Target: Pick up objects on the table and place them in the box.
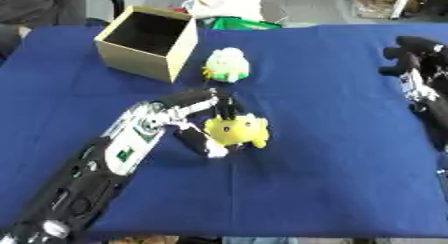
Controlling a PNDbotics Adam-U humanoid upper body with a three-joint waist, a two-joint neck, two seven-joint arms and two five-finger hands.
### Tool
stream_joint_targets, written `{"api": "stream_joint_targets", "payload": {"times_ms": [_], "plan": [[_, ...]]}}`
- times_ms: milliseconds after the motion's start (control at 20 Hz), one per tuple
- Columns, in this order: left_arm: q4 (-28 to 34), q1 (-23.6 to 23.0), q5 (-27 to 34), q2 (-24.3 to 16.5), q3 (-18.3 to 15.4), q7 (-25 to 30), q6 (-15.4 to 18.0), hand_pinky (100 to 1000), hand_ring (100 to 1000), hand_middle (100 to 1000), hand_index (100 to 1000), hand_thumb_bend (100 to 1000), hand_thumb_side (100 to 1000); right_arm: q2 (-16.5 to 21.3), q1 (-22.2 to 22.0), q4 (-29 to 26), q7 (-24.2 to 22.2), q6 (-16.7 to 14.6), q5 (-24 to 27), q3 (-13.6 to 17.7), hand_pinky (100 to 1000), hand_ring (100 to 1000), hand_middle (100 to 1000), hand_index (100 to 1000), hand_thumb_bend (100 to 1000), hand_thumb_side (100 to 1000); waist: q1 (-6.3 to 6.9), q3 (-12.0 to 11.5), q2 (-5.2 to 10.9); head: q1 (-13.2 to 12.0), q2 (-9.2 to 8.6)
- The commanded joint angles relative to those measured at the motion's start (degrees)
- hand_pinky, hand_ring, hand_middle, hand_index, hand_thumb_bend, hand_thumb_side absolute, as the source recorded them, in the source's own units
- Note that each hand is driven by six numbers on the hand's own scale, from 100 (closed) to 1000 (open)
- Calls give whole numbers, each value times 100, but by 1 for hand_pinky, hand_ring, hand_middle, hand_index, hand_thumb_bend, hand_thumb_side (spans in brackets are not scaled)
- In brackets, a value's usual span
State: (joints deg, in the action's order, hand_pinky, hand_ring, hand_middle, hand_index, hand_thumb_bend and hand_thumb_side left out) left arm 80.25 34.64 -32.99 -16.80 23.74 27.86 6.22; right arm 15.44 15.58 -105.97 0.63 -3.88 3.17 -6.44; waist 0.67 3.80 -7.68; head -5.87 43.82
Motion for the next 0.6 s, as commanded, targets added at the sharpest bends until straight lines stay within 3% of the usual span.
{"api": "stream_joint_targets", "payload": {"times_ms": [50,600], "plan": [[-65,124,-190,35,2,-153,-17,658,685,644,840,474,296,49,48,-60,-21,-12,0,1,724,831,633,794,100,410,-6,-4,77,-7,30],[-278,164,-933,98,-39,-536,7,673,671,635,829,475,247,49,45,-60,-24,-13,-2,5,725,832,634,794,100,411,-15,-3,66,-5,30]]}}
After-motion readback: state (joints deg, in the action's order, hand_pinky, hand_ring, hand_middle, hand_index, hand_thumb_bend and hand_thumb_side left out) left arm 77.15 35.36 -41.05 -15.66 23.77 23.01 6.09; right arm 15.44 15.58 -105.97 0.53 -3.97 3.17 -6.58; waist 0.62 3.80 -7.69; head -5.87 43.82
